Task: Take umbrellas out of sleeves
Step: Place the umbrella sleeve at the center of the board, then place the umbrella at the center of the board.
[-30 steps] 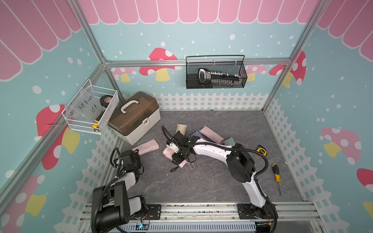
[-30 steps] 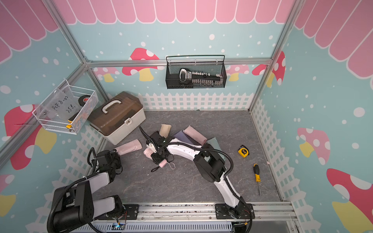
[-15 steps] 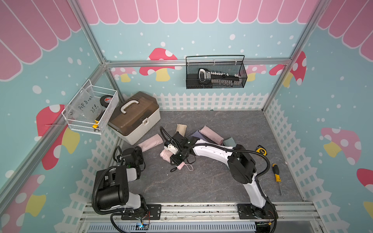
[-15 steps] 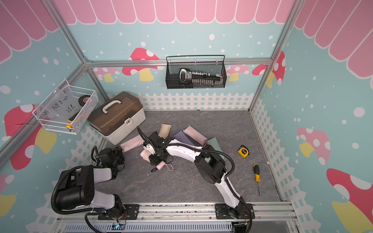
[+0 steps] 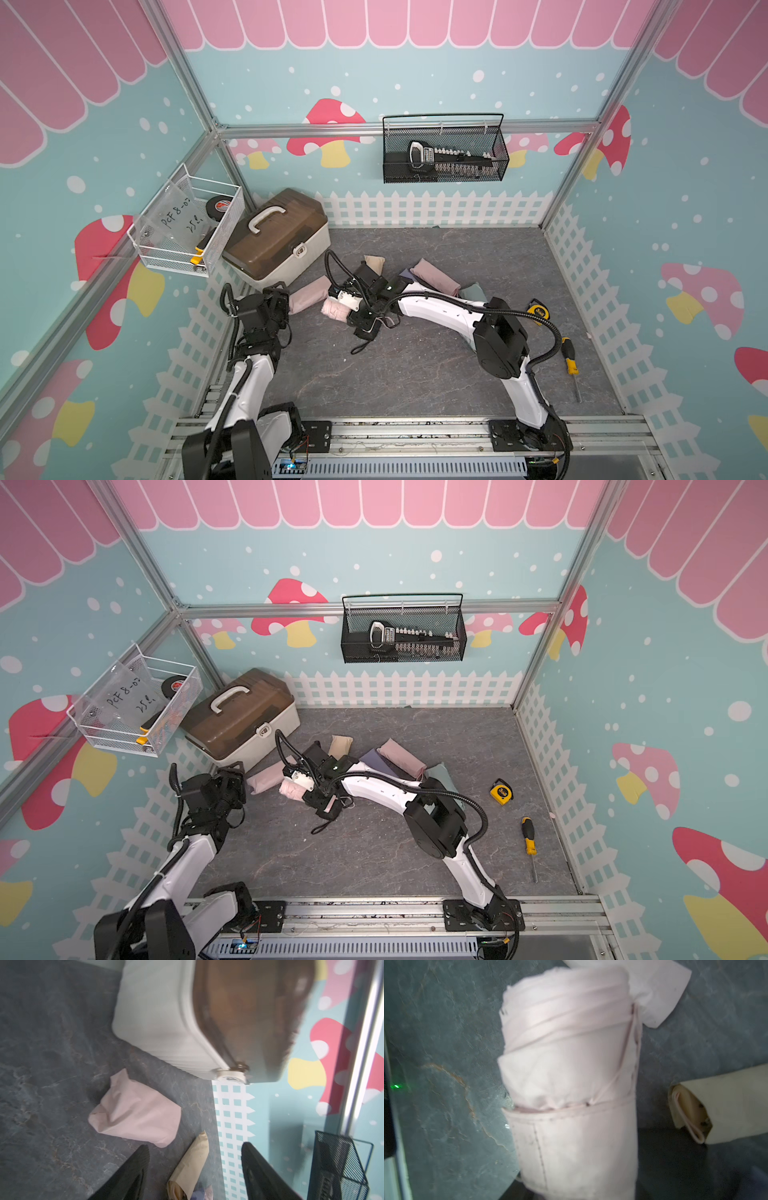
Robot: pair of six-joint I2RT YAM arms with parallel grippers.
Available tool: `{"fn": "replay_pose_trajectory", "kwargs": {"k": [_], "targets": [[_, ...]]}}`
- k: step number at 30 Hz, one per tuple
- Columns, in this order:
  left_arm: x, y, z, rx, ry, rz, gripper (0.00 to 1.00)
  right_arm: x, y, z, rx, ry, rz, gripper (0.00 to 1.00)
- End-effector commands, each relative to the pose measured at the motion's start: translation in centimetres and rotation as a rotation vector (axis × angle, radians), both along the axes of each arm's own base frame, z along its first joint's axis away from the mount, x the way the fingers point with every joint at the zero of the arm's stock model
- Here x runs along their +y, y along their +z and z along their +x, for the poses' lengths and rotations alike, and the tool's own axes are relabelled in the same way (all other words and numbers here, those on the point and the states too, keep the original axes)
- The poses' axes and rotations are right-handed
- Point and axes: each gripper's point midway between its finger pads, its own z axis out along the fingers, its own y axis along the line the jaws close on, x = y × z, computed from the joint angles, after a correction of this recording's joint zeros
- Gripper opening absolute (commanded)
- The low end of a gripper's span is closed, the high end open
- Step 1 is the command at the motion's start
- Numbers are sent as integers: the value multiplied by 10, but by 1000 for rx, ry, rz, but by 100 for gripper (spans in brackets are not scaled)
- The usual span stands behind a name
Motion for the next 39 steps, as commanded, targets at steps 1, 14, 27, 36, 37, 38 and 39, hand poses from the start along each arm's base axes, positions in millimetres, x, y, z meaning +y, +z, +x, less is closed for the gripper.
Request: {"fn": "replay_pose_trajectory", "kwargs": {"k": [1, 14, 27, 36, 37, 38, 39], "targets": [[-5, -10, -23, 131, -43, 64, 71, 17, 26, 4, -312, 325, 44, 37], [-5, 33, -29, 100, -86, 180, 70, 57, -12, -2, -439, 774, -103, 36], [-6, 29, -20, 116, -125, 175, 71, 107, -50, 44, -583, 647, -168, 38], [-2, 28, -22, 122, -124, 195, 70, 113, -61, 52, -604, 611, -165, 55], [-2, 29, -21, 121, -124, 196, 70, 113, -62, 52, -599, 609, -162, 61], [-1, 29, -21, 120, -124, 195, 70, 114, -60, 53, -602, 602, -157, 67], [-1, 28, -21, 120, -125, 194, 70, 115, -59, 53, -606, 598, -152, 71]]}}
